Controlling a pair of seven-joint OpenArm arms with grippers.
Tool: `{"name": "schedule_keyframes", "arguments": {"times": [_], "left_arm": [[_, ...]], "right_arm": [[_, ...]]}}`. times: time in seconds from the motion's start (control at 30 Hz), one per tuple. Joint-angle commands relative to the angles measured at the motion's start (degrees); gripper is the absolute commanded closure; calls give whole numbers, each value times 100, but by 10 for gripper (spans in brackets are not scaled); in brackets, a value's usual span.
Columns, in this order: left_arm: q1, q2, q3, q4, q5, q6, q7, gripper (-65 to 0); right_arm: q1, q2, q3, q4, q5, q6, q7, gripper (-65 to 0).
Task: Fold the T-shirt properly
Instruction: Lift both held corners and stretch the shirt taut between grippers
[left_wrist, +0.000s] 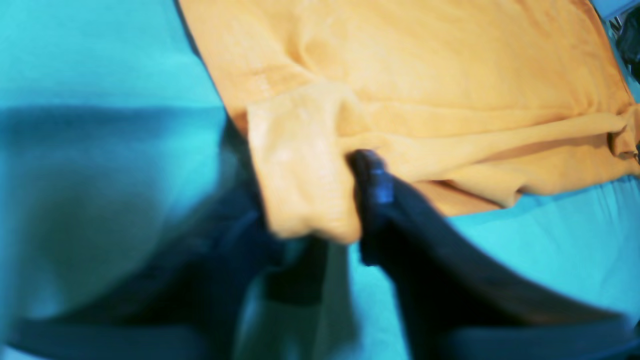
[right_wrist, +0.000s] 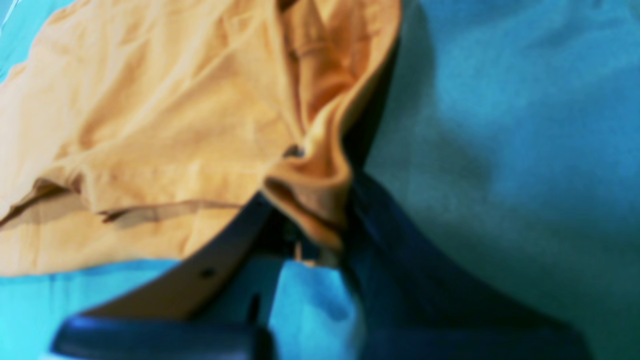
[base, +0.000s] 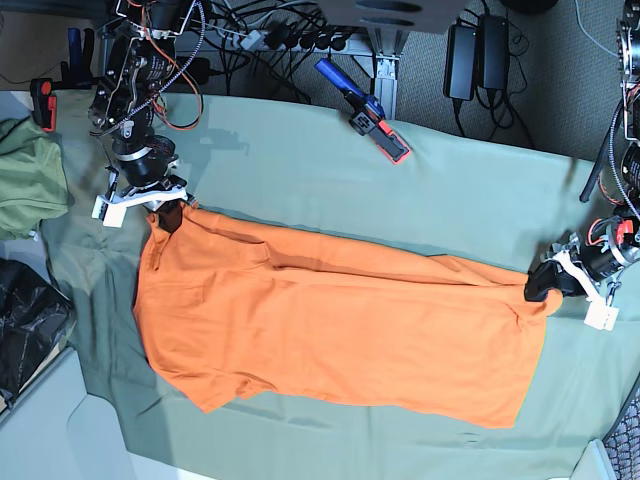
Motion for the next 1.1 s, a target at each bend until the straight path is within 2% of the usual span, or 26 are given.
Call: {"name": "schedule_keyframes", "arguments": {"times": [0.0, 0.03, 0.23, 0.4, 0.5, 0.83, 1.07], "left_arm": [[-120, -44, -22, 59, -15, -45, -87, -82], [-125, -11, -22, 59, 70, -45, -103, -3], [-157, -35, -22, 63, -79, -45, -2, 0], [-92, -348, -22, 293, -848, -45, 793, 0], [125, -562, -22, 673, -1156, -45, 1078, 0], [1156, -1233, -74, 2087, -1182, -45, 1106, 0], [1751, -1410, -468, 2540, -1187, -45, 1193, 0]], "right_arm": [[33, 33, -11, 57, 24, 415, -76, 0], [33, 33, -11, 57, 24, 417, -76, 0], [31, 42, -9, 101, 144, 433, -177, 0], [-11, 72, 85, 358, 581, 437, -789, 0], [-219, 131, 105, 643, 730, 442, -863, 0], [-1502, 433, 151, 1993, 890, 442, -984, 0], [-2275, 765, 409, 2686, 909, 439, -984, 0]]}}
